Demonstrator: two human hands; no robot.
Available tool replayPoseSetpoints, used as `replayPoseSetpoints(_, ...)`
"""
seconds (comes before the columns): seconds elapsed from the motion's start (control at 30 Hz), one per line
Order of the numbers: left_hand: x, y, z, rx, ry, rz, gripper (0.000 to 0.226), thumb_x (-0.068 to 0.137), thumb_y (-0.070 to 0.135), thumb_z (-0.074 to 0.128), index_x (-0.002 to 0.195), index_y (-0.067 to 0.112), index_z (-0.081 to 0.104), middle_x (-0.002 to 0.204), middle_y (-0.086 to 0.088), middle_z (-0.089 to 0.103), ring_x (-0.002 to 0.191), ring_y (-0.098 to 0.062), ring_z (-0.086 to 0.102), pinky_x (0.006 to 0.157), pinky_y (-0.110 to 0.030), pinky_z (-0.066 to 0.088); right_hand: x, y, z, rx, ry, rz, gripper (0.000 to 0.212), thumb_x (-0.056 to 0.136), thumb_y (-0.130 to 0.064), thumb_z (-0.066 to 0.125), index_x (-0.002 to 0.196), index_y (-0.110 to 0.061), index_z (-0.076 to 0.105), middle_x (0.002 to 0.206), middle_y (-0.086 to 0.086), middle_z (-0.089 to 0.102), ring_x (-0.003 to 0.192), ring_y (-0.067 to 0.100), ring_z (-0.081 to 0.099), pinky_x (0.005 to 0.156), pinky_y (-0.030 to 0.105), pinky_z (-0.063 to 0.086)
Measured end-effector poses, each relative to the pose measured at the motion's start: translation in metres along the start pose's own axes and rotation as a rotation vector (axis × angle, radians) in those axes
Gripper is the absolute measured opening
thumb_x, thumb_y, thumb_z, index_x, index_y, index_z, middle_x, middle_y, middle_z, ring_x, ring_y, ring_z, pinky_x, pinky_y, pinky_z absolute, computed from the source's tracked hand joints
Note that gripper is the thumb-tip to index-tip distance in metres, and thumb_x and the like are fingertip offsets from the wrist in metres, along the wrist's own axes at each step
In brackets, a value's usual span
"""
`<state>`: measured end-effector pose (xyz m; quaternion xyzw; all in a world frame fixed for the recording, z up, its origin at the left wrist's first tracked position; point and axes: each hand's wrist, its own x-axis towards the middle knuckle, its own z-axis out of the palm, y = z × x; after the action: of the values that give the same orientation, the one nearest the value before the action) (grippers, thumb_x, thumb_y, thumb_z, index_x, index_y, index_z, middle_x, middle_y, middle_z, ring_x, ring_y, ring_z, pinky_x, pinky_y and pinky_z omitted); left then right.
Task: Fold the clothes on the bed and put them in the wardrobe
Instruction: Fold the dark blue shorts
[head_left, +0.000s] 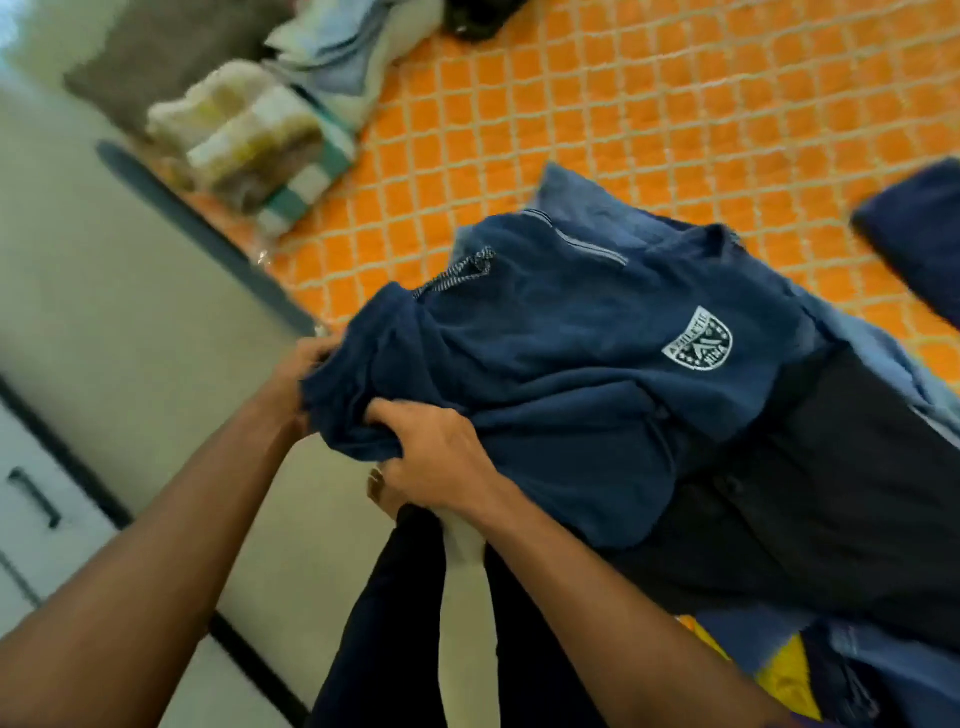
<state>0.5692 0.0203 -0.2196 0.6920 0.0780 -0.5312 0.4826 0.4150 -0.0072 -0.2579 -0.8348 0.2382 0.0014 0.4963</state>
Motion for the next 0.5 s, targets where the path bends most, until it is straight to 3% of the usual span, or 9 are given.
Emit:
replayPoseSetpoints(0.03,0.0,-0.004,-0.013,0.032,-0.039,0.033,0.038,0.101,0.013,0.045,0.068,0.016,0.063,0.042,0.011,0.059,0.037,0.0,0.058,0.039,-0.014,0.046,-0.002,-0.004,0.007,-0.008,-0.071,-0.015,0.024,0.078,-0.016,0.063,0.1,-0.026,0.058,0.09,-0.007,0.064,0.087,0.022,0.061,0.067,0.034,0.043)
replayPoseSetpoints(0.1,-0.009,-0.02,-0.047,-0.1,-0.103,-0.052,0.044,0.092,0.02,0.049,0.053,0.012,0.068,0.047,0.002,0.062,0.043,-0.007,0.062,0.044,-0.017,0.05,0.001,-0.016,0.029,-0.075,-0.218,-0.091,0.023,0.078,-0.016,0.065,0.099,-0.022,0.06,0.089,-0.004,0.062,0.088,0.023,0.06,0.068,0.034,0.042)
replayPoseSetpoints(0.17,-0.036,-0.031,-0.079,-0.197,-0.161,-0.113,0.039,0.082,0.041,0.06,0.067,0.007,0.074,0.065,-0.01,0.07,0.058,-0.019,0.07,0.054,-0.024,0.056,0.008,-0.037,0.058,-0.169,-0.386,-0.166,0.024,0.079,-0.014,0.063,0.103,-0.018,0.063,0.092,0.002,0.062,0.091,0.028,0.059,0.072,0.038,0.047)
replayPoseSetpoints(0.23,-0.041,-0.039,-0.096,0.056,-0.183,-0.133,0.031,0.073,0.032,0.077,0.089,0.006,0.077,0.088,-0.019,0.075,0.077,-0.025,0.074,0.065,-0.029,0.06,0.007,-0.045,0.071,-0.21,-0.48,-0.166,0.024,0.082,-0.011,0.06,0.105,-0.014,0.063,0.099,0.005,0.062,0.097,0.03,0.058,0.075,0.039,0.048)
replayPoseSetpoints(0.3,-0.049,-0.06,-0.133,0.336,-0.057,-0.089,0.049,0.068,0.01,0.08,0.115,0.005,0.066,0.107,-0.021,0.072,0.098,-0.033,0.071,0.077,-0.031,0.059,0.005,-0.065,0.101,-0.249,-0.636,-0.214,0.026,0.084,-0.008,0.057,0.109,-0.014,0.062,0.107,0.005,0.062,0.1,0.029,0.058,0.074,0.037,0.044)
replayPoseSetpoints(0.37,-0.061,-0.087,-0.171,0.341,0.153,-0.085,0.043,0.075,-0.007,0.069,0.114,0.008,0.058,0.098,-0.013,0.069,0.091,-0.029,0.067,0.066,-0.021,0.054,-0.004,-0.082,0.131,-0.279,-0.751,-0.263,0.028,0.084,-0.006,0.056,0.11,-0.016,0.06,0.11,0.004,0.063,0.102,0.029,0.058,0.072,0.033,0.038)
replayPoseSetpoints(0.43,-0.081,-0.113,-0.203,0.085,0.367,-0.083,0.041,0.082,-0.016,0.053,0.111,0.012,0.054,0.094,-0.009,0.064,0.081,-0.02,0.062,0.058,-0.019,0.05,-0.014,-0.096,0.158,-0.29,-0.769,-0.296,0.03,0.08,-0.008,0.06,0.108,-0.019,0.053,0.106,0.001,0.065,0.099,0.029,0.061,0.072,0.032,0.035)
replayPoseSetpoints(0.5,-0.101,-0.147,-0.232,-0.265,0.502,-0.041,0.045,0.085,-0.016,0.046,0.118,0.014,0.05,0.107,-0.013,0.061,0.087,-0.024,0.063,0.064,-0.028,0.052,-0.029,-0.111,0.185,-0.235,-0.688,-0.296,0.043,0.078,-0.02,0.07,0.113,-0.02,0.045,0.102,-0.001,0.065,0.095,0.028,0.064,0.071,0.034,0.038)
